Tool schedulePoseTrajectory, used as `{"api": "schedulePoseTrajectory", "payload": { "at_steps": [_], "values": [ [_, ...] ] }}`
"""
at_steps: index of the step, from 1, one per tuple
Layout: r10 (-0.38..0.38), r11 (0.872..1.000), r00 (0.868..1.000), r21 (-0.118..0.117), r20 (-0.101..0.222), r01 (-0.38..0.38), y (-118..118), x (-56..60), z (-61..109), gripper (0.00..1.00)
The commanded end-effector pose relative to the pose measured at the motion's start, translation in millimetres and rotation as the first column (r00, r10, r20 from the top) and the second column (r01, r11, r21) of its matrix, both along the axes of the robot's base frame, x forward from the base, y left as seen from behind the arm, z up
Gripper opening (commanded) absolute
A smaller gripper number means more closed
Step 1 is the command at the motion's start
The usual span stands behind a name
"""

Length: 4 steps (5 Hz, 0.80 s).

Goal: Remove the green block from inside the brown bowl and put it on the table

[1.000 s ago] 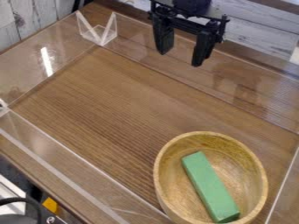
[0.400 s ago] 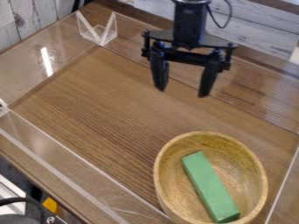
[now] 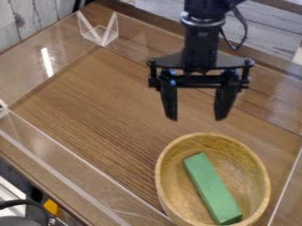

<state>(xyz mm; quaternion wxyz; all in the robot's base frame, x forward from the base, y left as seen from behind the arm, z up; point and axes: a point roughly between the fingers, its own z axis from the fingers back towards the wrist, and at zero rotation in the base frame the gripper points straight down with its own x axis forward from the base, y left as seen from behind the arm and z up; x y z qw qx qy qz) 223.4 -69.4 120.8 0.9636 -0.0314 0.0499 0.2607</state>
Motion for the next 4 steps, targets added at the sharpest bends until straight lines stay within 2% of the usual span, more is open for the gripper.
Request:
{"api": "schedulePoseTrajectory", "payload": {
  "at_steps": [1, 2, 3, 4],
  "values": [
    [0.099, 0.995, 0.994, -0.031, 0.038, -0.098, -15, -12.5, 2.8, 1.0],
    [0.179, 0.983, 0.983, -0.049, 0.042, -0.177, -28, -23.9, -5.5, 1.0],
    [0.227, 0.973, 0.973, -0.062, 0.052, -0.223, -35, -29.0, -16.3, 1.0],
    [0.249, 0.967, 0.967, -0.064, 0.061, -0.245, -38, -30.9, -27.7, 1.0]
  ]
}}
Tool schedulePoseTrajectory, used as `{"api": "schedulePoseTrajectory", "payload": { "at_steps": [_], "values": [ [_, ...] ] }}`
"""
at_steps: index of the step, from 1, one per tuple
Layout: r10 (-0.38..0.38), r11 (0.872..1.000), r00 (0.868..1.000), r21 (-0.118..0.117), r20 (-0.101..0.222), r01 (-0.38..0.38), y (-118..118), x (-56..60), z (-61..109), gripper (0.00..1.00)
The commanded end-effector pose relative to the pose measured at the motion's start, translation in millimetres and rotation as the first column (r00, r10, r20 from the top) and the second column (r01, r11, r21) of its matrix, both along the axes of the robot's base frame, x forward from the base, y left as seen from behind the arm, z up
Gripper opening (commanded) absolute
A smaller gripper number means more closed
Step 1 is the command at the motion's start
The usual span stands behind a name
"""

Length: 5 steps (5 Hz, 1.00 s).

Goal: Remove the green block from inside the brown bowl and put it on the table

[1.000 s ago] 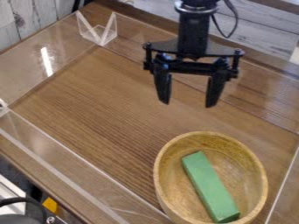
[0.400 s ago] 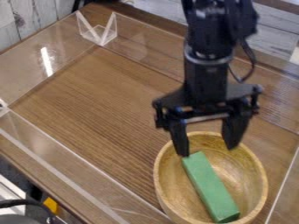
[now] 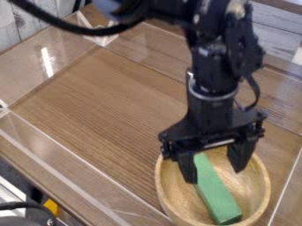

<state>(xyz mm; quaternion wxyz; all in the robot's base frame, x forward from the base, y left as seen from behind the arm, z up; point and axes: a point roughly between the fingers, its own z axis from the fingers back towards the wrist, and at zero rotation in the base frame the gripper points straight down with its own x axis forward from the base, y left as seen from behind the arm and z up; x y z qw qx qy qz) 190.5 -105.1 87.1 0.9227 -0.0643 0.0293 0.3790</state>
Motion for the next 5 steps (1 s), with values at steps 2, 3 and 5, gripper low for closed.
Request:
{"api": "schedulePoseTrajectory", "payload": {
  "at_steps": [2, 3, 5],
  "values": [
    [0.033, 0.999, 0.998, 0.005, 0.047, -0.034, -5, 7.6, -20.5, 1.0],
    [0.035, 0.999, 0.996, 0.006, 0.08, -0.035, -6, 9.9, -26.7, 1.0],
    [0.02, 0.999, 0.993, 0.024, 0.114, -0.023, -9, 10.0, -21.9, 1.0]
  ]
}}
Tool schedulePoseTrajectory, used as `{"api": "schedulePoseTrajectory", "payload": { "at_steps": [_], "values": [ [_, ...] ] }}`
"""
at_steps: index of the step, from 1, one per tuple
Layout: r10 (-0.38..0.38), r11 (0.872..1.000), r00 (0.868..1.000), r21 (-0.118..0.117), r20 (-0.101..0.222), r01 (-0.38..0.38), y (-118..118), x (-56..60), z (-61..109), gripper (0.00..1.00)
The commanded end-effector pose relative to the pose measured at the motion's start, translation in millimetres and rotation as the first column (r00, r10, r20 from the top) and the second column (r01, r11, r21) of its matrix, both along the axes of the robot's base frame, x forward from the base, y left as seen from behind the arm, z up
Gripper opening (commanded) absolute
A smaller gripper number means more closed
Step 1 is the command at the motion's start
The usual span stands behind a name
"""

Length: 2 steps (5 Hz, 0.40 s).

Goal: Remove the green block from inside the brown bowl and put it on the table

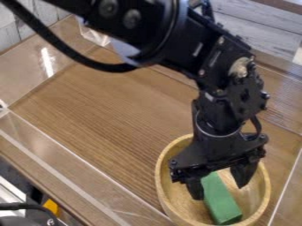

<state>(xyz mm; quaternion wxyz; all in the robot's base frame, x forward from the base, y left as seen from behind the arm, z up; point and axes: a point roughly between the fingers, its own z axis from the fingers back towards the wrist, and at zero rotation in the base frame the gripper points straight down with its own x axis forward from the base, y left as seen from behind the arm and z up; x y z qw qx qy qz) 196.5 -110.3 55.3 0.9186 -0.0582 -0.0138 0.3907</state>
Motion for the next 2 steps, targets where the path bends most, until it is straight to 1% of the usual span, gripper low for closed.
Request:
{"api": "schedulePoseTrajectory", "payload": {
  "at_steps": [1, 2],
  "values": [
    [-0.014, 1.0, 0.999, -0.003, 0.047, 0.014, -4.8, 4.5, 12.1, 1.0],
    [-0.016, 1.0, 0.999, 0.009, 0.052, 0.016, -5.4, 6.7, 14.1, 1.0]
  ]
}}
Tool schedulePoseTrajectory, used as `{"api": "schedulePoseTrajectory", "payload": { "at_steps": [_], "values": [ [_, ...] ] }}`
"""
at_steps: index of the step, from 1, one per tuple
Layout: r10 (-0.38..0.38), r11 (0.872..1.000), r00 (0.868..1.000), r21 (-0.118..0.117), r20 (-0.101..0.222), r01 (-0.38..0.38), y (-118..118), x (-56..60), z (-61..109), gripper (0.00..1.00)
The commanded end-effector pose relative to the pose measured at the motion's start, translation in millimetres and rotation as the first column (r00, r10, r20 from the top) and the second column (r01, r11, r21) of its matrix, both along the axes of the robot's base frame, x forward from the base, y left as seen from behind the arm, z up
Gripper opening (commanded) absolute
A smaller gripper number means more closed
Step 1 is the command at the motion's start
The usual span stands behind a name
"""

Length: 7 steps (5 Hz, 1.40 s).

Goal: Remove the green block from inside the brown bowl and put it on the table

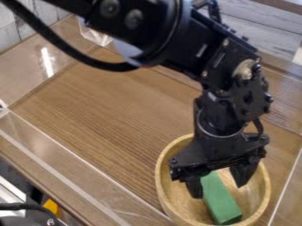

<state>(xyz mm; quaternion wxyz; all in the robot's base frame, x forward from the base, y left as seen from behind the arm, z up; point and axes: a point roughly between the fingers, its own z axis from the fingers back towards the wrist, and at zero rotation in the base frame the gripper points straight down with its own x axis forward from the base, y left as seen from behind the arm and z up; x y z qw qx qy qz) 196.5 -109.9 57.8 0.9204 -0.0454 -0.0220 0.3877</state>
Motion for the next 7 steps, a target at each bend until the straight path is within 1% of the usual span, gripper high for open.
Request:
{"api": "schedulePoseTrajectory", "payload": {
  "at_steps": [1, 2, 3, 4, 7],
  "values": [
    [-0.017, 1.0, 0.999, -0.009, 0.047, 0.017, -7, 7.9, 13.8, 1.0],
    [-0.018, 1.0, 0.999, 0.003, 0.045, 0.018, -7, 9.7, 15.8, 1.0],
    [-0.014, 1.0, 0.999, 0.014, 0.036, 0.013, -8, 8.5, 18.4, 1.0],
    [-0.007, 1.0, 1.0, 0.019, 0.027, 0.006, -7, 10.2, 16.9, 1.0],
    [0.013, 0.999, 1.0, 0.038, 0.019, -0.014, -5, 11.4, -5.1, 1.0]
  ]
}}
